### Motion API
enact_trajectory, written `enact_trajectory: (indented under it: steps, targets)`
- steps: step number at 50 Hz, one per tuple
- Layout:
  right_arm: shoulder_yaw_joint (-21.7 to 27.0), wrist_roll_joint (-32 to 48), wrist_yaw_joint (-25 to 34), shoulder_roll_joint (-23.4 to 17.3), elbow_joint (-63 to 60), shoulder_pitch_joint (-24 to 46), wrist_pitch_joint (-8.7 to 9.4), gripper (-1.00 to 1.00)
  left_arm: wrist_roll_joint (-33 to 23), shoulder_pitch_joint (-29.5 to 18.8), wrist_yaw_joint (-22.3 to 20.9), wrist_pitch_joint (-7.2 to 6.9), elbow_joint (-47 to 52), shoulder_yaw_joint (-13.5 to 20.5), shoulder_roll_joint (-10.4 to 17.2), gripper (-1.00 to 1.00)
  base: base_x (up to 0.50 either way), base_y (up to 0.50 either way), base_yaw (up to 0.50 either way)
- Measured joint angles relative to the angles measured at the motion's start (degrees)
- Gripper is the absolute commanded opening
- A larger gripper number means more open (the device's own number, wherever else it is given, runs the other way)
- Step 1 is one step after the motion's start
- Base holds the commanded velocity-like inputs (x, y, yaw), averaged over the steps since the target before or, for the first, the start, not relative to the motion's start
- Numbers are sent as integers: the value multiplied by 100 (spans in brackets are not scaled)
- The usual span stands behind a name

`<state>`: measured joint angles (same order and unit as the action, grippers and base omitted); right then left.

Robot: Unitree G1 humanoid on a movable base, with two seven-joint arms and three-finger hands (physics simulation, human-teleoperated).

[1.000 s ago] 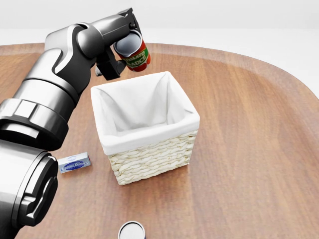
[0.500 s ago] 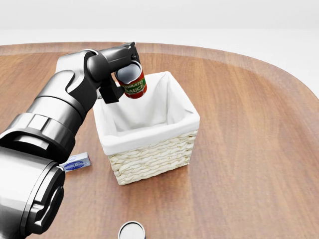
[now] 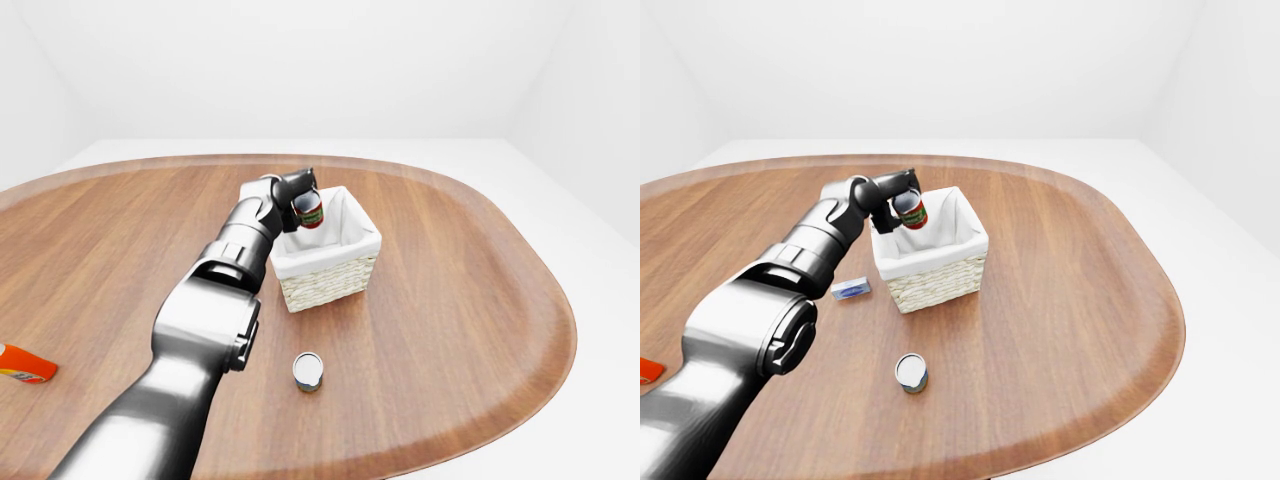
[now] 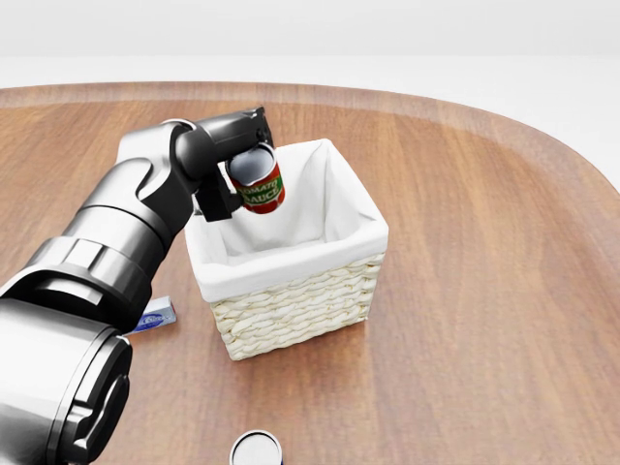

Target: Pick up the tomato sauce, and put it in the basket.

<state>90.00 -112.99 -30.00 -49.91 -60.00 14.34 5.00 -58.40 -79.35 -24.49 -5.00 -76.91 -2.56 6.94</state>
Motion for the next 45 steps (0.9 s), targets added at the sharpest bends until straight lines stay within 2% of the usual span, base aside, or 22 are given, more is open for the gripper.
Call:
enact_trajectory:
  steps: [1,45]
  targets:
    - [0,0,0,-6,0,-7,0,100,15,-7,11,0,4,9,1,100,0,0,0]
    - [0,4,0,4,0,-74,0,100,171,-45,82,0,39,76,31,100,0,0,0]
